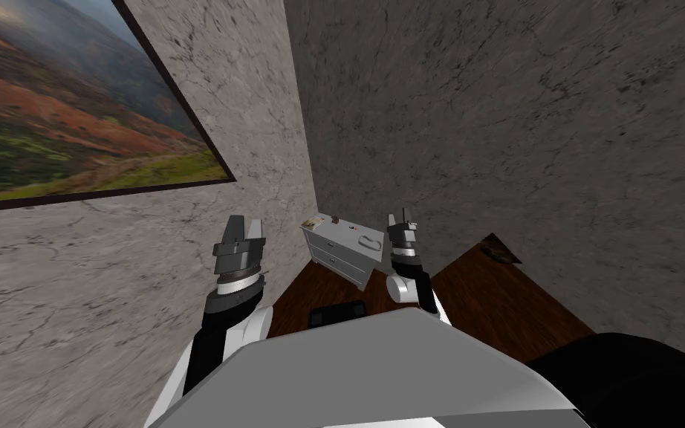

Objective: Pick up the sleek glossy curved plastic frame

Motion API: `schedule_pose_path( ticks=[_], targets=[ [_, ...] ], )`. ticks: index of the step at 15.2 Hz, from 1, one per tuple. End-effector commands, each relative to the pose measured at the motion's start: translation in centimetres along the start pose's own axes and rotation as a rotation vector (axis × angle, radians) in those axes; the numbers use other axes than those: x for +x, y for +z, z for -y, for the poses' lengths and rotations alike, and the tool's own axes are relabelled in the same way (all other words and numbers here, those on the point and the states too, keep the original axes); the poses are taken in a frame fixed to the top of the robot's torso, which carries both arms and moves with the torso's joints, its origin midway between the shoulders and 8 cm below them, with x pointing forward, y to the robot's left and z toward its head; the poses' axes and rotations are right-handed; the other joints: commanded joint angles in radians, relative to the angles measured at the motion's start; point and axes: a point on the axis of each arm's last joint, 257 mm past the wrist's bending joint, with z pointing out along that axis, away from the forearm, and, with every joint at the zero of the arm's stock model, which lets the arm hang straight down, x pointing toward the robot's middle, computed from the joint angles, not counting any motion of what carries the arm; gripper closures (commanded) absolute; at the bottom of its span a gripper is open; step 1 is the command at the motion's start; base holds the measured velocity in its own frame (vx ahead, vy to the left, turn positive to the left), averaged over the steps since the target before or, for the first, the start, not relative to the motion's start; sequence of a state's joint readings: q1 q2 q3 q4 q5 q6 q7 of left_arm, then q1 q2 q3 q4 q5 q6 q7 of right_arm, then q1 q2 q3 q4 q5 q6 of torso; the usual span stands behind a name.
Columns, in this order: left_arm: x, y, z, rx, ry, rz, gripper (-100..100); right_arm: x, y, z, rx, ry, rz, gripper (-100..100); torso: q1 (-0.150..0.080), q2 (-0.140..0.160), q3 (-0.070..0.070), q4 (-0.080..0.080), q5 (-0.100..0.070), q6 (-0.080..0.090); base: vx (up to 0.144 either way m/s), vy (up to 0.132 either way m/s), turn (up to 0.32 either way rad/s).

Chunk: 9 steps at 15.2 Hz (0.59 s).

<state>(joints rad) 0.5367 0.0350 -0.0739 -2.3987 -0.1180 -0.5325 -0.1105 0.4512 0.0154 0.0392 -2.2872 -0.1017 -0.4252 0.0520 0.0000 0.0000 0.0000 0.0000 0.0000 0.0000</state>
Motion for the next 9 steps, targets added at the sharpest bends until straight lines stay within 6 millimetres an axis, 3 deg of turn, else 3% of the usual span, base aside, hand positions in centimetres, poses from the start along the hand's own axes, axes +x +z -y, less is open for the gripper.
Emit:
schedule_pose_path(
  ticks=[1,9],
  targets=[
    [0.0,0.0,0.0,0.0,0.0,0.0,0,0.4,-0.4,0.8,0.024,-0.027,-0.037,-100,0.0,0.0,0.0,0.0,0.0,0.0,0.003,0.0,0.043],
    [0.0,0.0,0.0,0.0,0.0,0.0,0,1.1,-3.6,5.5,0.154,-0.145,-0.174,-100,-0.001,-0.002,-0.001,0.0,0.0,0.0,0.017,-0.005,0.07]
  ],
)
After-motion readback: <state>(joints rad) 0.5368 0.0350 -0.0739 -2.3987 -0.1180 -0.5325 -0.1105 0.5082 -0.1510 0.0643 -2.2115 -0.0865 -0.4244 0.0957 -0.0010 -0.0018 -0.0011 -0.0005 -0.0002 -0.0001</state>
